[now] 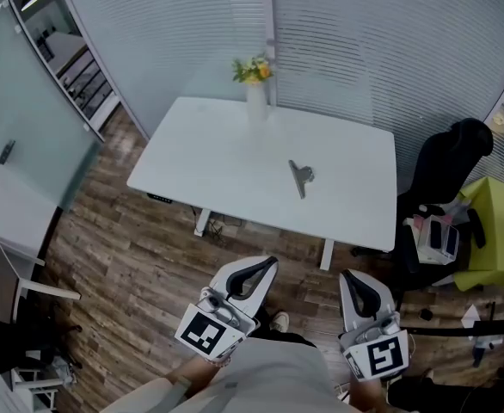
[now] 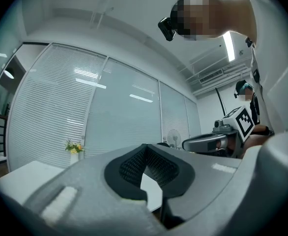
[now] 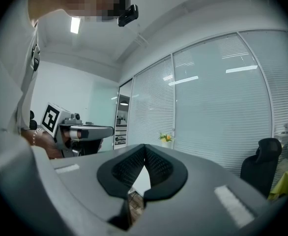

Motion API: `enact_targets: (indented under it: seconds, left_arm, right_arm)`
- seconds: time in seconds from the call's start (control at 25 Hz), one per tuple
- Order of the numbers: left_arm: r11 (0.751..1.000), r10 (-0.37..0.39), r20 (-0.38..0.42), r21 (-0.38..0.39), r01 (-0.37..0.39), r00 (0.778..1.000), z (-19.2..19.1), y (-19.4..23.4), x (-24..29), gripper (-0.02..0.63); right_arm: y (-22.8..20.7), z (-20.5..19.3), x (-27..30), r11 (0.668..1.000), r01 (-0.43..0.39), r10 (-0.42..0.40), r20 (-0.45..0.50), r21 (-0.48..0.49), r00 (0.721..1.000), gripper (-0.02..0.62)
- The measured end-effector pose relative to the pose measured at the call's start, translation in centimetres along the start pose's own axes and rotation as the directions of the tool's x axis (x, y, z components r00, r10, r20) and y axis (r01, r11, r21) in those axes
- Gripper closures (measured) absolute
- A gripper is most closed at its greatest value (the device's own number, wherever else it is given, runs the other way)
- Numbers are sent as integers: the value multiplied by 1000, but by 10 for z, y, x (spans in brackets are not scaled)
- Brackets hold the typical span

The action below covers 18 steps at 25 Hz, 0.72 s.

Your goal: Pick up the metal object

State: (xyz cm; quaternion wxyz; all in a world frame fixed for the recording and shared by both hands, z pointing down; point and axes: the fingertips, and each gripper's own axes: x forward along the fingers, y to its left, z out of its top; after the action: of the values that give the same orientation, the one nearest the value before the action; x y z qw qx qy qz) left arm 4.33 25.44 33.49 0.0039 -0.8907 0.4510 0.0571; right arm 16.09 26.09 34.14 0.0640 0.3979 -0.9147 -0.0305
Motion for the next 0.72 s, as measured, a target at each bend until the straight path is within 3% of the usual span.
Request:
enact_targets:
  seconds: [0.72]
  left_arm:
    - [999, -38, 3, -11, 38, 999, -10, 74, 103, 604]
  right_arm:
    - [-78, -2, 89, 1000, 25, -25, -12, -3, 1000, 591]
